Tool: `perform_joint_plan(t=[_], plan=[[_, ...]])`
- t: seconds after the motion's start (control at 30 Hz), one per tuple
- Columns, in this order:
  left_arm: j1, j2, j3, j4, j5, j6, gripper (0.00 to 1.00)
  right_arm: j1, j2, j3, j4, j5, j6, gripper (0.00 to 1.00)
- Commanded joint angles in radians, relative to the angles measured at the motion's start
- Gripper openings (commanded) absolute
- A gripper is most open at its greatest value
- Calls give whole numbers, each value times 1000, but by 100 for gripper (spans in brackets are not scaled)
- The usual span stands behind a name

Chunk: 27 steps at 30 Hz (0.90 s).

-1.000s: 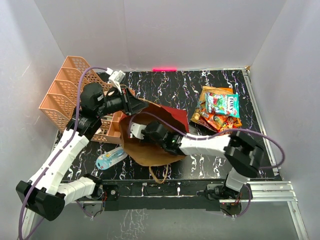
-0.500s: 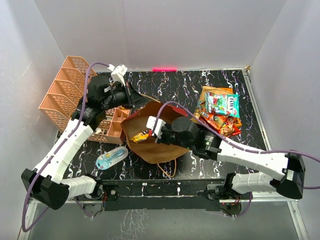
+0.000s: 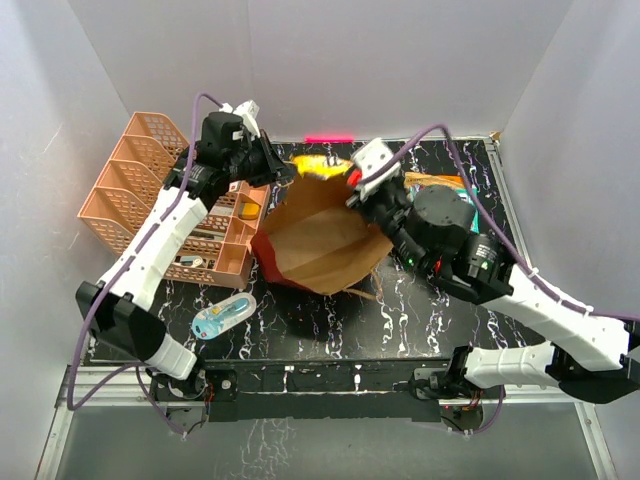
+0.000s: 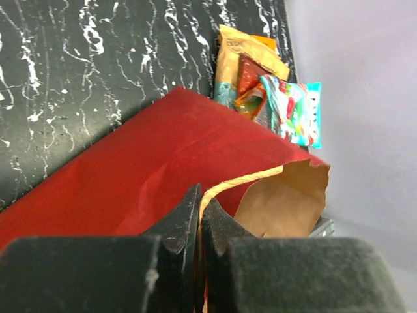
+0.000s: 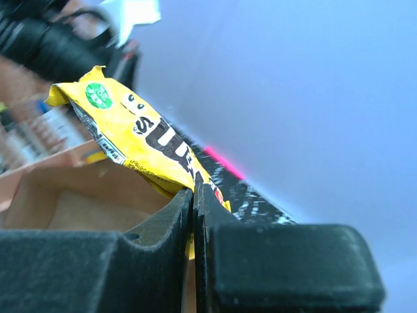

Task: Take the snacks out of the paper bag
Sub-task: Place the snack at the center of the board.

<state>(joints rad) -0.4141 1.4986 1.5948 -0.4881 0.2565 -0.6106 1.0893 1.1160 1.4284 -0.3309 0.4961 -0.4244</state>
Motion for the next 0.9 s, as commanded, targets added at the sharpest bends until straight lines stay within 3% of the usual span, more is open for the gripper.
perform_joint_plan(t=[0.0,0.3,0.47,0.63,0.7,0.87], plan=[[35,77,99,-127,-63,-8,0,-50,64,139,59,277,-44,7],[215,157,114,-102,45,-54,0,-299,75,120,43,253,31,7],[270,172,135,-132,15,-32,0,-465,94,104,-27,142,112,7],[319,110,31,-100,5,-57,0,-593,108,93,-53,25,159,7],[328,89,-2,-67,61,-76,0,-619,110,85,-53,-5,160,7],[323,58,-100,215,400,-215,0,-658,106,67,-53,-55,174,7]])
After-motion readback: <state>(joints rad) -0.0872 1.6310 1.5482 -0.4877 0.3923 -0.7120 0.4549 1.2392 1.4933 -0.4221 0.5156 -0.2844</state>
